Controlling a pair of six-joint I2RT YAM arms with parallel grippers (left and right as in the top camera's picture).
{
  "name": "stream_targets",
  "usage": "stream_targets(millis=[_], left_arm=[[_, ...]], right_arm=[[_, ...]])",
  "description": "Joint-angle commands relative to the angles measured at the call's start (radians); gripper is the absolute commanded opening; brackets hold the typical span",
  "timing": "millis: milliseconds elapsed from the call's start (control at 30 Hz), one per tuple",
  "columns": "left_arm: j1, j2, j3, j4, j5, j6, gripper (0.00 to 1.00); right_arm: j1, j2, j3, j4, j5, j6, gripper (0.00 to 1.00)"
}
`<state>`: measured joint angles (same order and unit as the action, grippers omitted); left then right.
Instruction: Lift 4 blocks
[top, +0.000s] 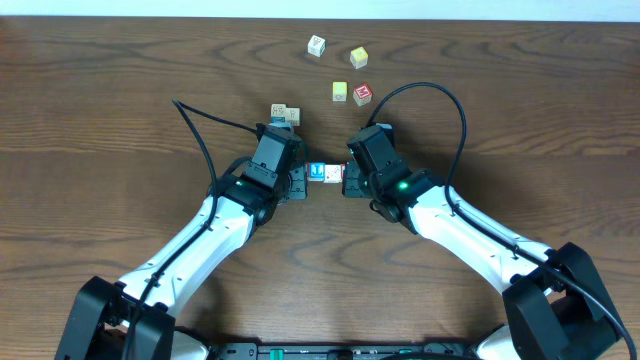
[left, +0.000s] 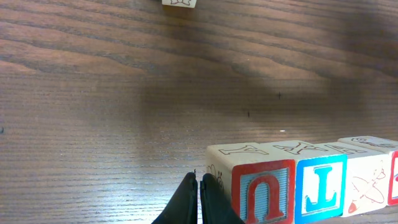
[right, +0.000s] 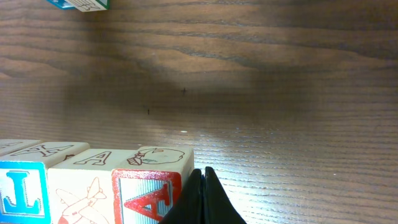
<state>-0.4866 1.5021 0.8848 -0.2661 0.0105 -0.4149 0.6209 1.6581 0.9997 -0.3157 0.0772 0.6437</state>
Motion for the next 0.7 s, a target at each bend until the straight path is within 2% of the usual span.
stream_targets(millis=[0, 667], left_arm=[[-0.085, 0.001, 0.014, 0.044, 0.288, -0.010, 0.07], [-0.114, 0.034, 0.014, 0.061, 0.284, -0.022, 0.07]], right_arm=[[0.092, -0.005, 0.053, 0.066, -0.299, 0.024, 0.01], [0.093, -0.003, 0.053, 0.046, -0.284, 0.006, 0.01]])
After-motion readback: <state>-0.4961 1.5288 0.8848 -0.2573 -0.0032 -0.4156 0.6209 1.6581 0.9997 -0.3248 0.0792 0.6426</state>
